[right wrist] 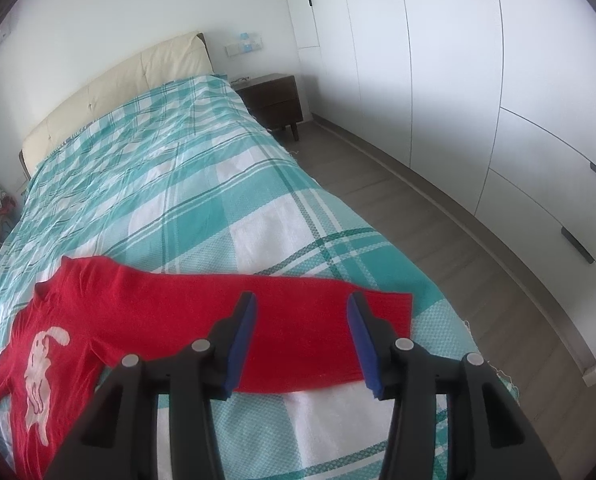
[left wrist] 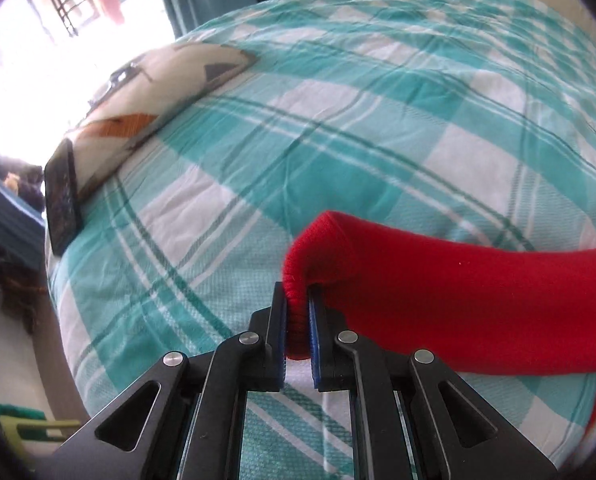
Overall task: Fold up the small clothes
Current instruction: 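Pull the other sleeve outward with the left gripper and open it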
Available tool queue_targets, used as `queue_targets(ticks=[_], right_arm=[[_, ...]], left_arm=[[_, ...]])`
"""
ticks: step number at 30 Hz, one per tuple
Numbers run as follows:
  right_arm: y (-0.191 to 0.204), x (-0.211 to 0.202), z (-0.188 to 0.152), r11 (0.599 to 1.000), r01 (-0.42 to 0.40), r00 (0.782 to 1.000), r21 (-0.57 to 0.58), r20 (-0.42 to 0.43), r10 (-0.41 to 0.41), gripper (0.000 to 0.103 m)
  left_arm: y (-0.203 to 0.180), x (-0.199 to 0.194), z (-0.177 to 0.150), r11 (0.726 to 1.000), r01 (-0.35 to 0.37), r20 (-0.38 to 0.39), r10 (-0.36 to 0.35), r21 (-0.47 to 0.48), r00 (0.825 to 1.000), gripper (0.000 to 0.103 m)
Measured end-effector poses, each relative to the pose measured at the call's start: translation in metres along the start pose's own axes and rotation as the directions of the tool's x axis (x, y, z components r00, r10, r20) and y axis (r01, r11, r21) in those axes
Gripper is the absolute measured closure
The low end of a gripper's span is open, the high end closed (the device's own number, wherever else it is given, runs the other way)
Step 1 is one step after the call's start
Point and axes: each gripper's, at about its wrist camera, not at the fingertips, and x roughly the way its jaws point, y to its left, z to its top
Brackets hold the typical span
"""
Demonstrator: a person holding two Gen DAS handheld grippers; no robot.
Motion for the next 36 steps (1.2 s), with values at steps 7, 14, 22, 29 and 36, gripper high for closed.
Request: queue_targets(ticks=[7, 14, 22, 29, 36], right_arm=[[0.002, 0.003, -0.001, 1.000, -0.002, 1.000, -0.009, -0.007, 0.002, 0.056], [0.008, -0.003, -0.002, 0.999, 0.019, 0.999, -0.047, 0.030, -0.017, 0.030], [0.034, -0.052, -0.023, 0.983, 0.124, 0.970, -0.133, 0.227, -0.091, 0.021], [0.085, -0.086, -0.083, 0.959, 0.125, 0.960, -0.253, 0.276, -0.052, 0.014], [0.118, -0.070, -0.123, 0.954, 0.099, 0.981, -0.283, 0.188, -0.046, 0.014]], left_arm=[[-0.010, 0.016, -0.013, 0.997, -0.049, -0.004, 0.049, 0.057, 0.999, 0.095], [-0.012, -0.022, -0.022, 0.992, 0.013, 0.105, -0.027, 0.126, 0.994, 0.041], [-0.057, -0.102, -0.044, 0.790, 0.437, 0.122, -0.531, 0.430, 0.839, 0.007], [-0.138, -0.093, -0.073, 0.547, 0.498, -0.062, -0.629, 0.673, 0.775, 0.007], [-0.152, -0.037, -0.095, 0.487, 0.567, -0.195, -0.619, 0.664, 0.760, 0.000]])
